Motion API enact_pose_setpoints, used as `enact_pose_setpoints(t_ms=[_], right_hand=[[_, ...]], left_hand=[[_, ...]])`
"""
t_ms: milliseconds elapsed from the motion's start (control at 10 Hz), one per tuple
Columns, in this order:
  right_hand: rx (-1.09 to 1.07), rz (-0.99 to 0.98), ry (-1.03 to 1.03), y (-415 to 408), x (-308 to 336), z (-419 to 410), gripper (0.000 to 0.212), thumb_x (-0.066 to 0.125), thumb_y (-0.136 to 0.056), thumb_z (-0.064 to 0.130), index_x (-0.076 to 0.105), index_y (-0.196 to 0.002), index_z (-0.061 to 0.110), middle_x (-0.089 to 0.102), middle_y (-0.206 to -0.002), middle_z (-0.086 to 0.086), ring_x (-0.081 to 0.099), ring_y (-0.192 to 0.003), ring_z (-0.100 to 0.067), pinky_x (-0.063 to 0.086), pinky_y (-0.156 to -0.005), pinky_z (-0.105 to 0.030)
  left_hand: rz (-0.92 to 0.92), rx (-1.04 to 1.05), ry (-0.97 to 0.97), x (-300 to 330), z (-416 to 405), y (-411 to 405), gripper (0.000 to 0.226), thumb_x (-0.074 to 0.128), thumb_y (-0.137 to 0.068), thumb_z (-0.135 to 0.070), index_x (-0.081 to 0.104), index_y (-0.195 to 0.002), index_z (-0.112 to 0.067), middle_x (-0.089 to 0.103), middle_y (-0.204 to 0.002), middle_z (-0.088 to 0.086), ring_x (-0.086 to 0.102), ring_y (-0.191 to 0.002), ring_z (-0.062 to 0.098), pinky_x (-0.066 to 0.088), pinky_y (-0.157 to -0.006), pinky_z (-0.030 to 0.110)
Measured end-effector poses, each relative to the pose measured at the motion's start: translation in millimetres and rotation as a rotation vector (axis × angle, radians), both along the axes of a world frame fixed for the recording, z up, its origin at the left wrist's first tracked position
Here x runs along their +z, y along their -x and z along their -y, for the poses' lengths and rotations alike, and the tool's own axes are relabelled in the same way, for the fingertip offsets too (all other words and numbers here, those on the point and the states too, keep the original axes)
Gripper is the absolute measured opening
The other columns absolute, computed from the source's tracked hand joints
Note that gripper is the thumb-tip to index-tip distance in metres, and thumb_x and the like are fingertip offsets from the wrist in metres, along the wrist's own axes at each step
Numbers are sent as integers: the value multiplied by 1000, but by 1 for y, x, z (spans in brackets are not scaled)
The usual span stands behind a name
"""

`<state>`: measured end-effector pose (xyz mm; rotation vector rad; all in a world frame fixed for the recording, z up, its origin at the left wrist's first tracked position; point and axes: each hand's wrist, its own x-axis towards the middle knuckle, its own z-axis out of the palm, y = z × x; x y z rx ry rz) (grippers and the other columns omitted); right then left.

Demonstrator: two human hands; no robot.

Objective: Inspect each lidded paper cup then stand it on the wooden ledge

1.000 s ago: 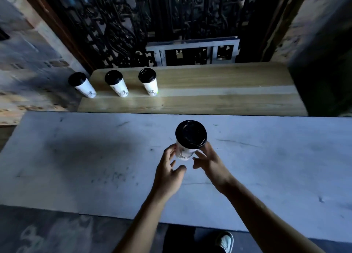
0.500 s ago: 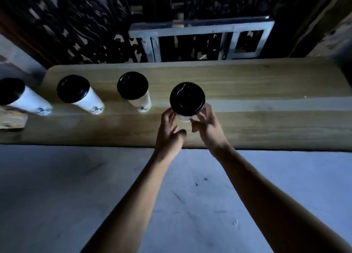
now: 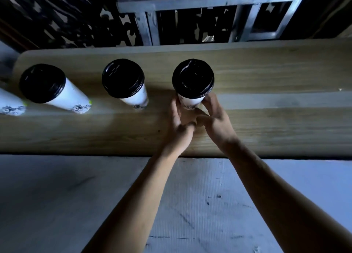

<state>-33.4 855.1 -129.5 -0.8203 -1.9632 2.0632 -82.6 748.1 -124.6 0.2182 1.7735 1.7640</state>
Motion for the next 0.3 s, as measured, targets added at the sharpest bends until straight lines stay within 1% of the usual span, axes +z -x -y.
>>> enact_pose_setpoints(t_ms=[100,200,300], right_hand=[[-10,20,-12,-2,-2,2,87,52,-57,3,48,-143,16,63,-140,-1,53,-136,-9,45,-115,-47],[-44,40,39,-6,9,1,89,53,-60,1,45,-148,13,59,-146,-2,53,-137,-11,48,-113,-45],[-113,90,93,-8,16,-2,94,55,-63,6,36,-154,12,52,-150,-1,51,-139,-13,51,-110,-43]], left_hand=[[-62,-85,81,-2,3,-5,82,52,-66,3,30,-144,-13,60,-123,1,61,-112,5,53,-92,33],[-74,-97,146,4,9,-4,91,61,-64,-5,30,-149,-20,52,-140,-1,53,-124,10,48,-104,42],[-27,-108,210,10,11,-1,109,68,-68,-11,9,-160,-18,34,-148,-12,35,-135,0,35,-109,28]])
